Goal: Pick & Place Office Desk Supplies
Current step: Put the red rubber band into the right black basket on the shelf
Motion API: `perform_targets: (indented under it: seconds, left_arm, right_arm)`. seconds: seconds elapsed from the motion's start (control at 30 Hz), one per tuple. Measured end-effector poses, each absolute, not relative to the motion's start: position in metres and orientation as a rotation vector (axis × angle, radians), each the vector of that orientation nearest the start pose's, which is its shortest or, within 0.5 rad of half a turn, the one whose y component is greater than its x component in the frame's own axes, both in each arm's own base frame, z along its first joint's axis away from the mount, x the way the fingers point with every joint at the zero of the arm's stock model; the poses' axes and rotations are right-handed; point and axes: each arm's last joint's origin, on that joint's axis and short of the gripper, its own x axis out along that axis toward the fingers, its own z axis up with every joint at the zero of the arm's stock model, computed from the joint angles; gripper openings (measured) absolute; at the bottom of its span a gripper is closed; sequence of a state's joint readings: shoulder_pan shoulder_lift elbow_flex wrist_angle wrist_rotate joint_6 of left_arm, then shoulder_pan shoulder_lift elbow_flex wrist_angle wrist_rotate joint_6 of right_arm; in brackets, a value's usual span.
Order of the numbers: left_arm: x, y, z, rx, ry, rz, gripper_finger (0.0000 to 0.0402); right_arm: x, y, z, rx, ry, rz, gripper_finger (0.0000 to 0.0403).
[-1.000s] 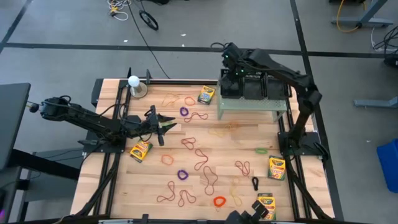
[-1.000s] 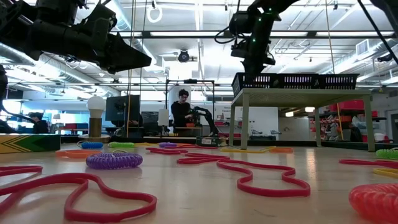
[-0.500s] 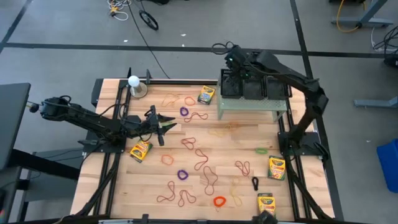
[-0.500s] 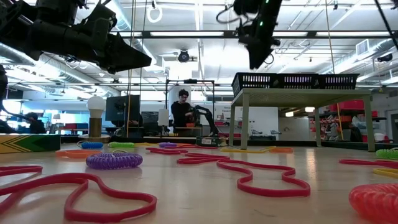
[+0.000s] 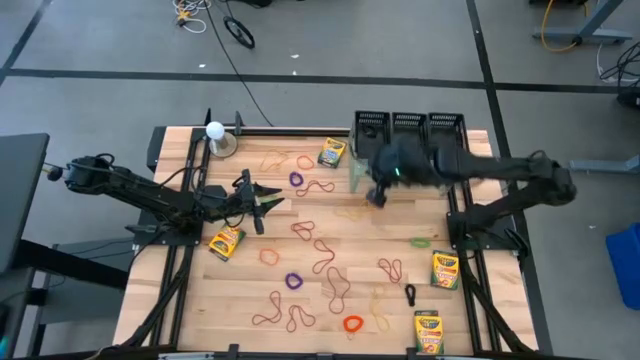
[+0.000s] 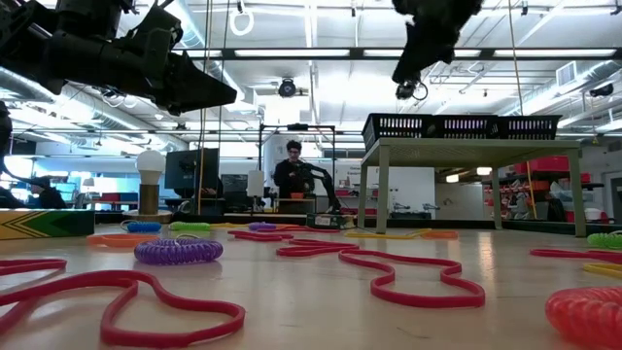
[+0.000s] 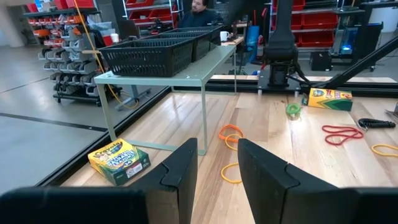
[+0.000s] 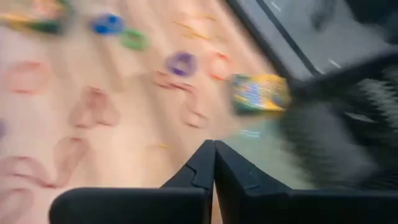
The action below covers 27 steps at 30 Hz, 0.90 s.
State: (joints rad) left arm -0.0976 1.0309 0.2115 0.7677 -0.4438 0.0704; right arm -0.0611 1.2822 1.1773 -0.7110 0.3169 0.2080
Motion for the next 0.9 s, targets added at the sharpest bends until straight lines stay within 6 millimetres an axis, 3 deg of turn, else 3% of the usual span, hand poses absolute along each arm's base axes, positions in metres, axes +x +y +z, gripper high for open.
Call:
perform_targets:
  seconds: [0.2, 0.4, 0.57, 0.77, 0.9]
  left_arm:
    - [0.189, -0.006, 0.187, 0.084, 0.063, 0.344, 0.0124]
    - [0.19, -0.006, 0.19, 0.029, 0.027, 0.346, 0.0124]
    - [0.19, -0.006, 0.19, 0.015, 0.029, 0.346, 0.0124]
    - [0.19, -0.006, 0.19, 0.128, 0.047, 0.354, 0.0124]
    - [0.19, -0.006, 0.19, 0.085, 0.037, 0.353, 0.0124]
  right_arm:
    - [0.253, 0.018, 0.273, 0.127, 0.679, -0.324, 0.0016]
    - [0.251, 0.043, 0.227, 0.135, 0.588, -0.224, 0.0007]
    - [0.244, 0.049, 0.206, 0.155, 0.472, -0.201, 0.0019]
    - [0.234, 0.046, 0.187, 0.17, 0.386, -0.252, 0.0014]
    - [0.229, 0.044, 0.178, 0.177, 0.358, -0.261, 0.0011]
